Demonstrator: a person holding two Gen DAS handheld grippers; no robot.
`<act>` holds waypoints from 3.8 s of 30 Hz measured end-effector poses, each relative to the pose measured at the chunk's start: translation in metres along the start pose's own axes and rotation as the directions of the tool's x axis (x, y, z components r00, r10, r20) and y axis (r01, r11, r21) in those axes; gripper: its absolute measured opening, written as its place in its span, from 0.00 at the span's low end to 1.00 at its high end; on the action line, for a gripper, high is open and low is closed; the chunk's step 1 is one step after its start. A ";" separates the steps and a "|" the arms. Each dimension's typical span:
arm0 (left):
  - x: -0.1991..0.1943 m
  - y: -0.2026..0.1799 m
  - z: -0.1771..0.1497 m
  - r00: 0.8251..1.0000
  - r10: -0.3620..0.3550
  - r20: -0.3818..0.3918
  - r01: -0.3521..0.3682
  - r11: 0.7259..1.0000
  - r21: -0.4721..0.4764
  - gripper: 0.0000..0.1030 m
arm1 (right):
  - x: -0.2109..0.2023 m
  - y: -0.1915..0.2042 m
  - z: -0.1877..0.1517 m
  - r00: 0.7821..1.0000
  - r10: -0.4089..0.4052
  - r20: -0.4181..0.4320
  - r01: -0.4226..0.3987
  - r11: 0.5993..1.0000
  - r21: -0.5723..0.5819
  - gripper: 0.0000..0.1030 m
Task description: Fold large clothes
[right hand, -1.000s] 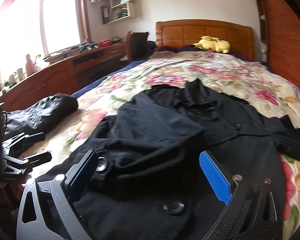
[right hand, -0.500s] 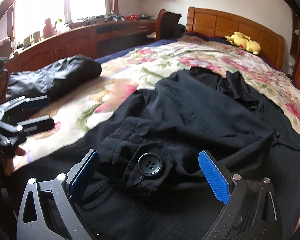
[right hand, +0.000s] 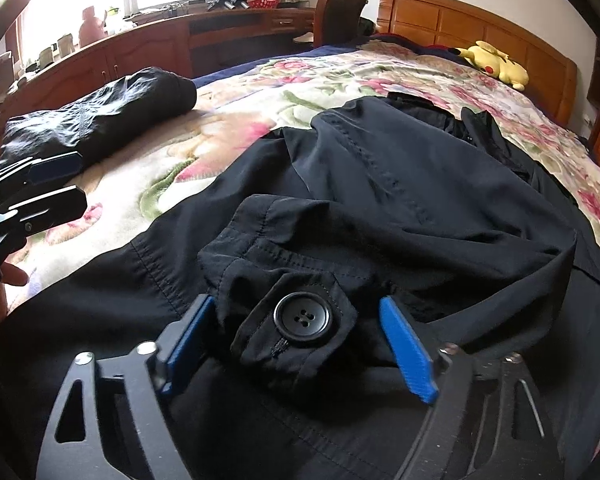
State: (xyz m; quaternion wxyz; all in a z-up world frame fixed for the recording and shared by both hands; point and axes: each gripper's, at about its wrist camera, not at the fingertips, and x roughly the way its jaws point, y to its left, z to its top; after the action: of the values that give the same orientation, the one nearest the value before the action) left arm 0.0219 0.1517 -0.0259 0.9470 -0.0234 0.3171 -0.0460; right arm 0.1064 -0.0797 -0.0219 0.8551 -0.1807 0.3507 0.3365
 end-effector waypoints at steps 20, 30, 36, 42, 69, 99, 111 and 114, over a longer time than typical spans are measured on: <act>-0.009 -0.017 0.009 0.999 0.020 0.048 -0.021 0.999 0.033 0.84 | -0.096 -0.054 -0.029 0.980 -0.108 0.167 0.106 0.994 0.020 0.28; -0.024 -0.072 0.032 0.989 -0.081 0.120 0.073 0.995 0.073 0.84 | -0.143 -0.084 -0.055 0.941 -0.240 0.240 0.216 0.969 0.123 0.28; -0.031 -0.115 0.044 0.978 -0.146 0.146 0.128 0.984 0.124 0.84 | -0.152 -0.098 -0.079 0.926 -0.301 0.227 0.254 0.943 0.215 0.28; -0.020 -0.145 0.039 0.973 -0.202 0.114 0.181 0.968 0.173 0.84 | -0.148 -0.105 -0.105 0.929 -0.336 0.156 0.295 0.925 0.238 0.28; -0.002 -0.155 0.019 0.977 -0.207 0.048 0.195 0.962 0.189 0.84 | -0.157 -0.092 -0.110 0.900 -0.426 0.089 0.380 0.869 0.317 0.58; 0.004 -0.154 0.015 0.982 -0.185 0.028 0.176 0.964 0.197 0.84 | -0.144 -0.138 -0.095 0.812 -0.583 0.014 0.561 0.787 0.259 0.30; 0.006 -0.153 0.016 0.984 -0.175 0.039 0.165 0.969 0.184 0.83 | -0.111 -0.116 -0.067 0.920 -0.385 0.066 0.369 0.913 0.176 0.56; 0.006 -0.151 0.017 0.985 -0.168 0.043 0.158 0.972 0.175 0.84 | -0.089 -0.112 -0.051 0.941 -0.333 0.061 0.323 0.937 0.134 0.56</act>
State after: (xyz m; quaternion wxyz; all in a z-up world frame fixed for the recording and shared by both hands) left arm 0.0264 0.0007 -0.0048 0.9472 0.0306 0.2817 -0.1498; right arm 0.1139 -0.2264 0.0157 0.9225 -0.1699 0.2996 0.1741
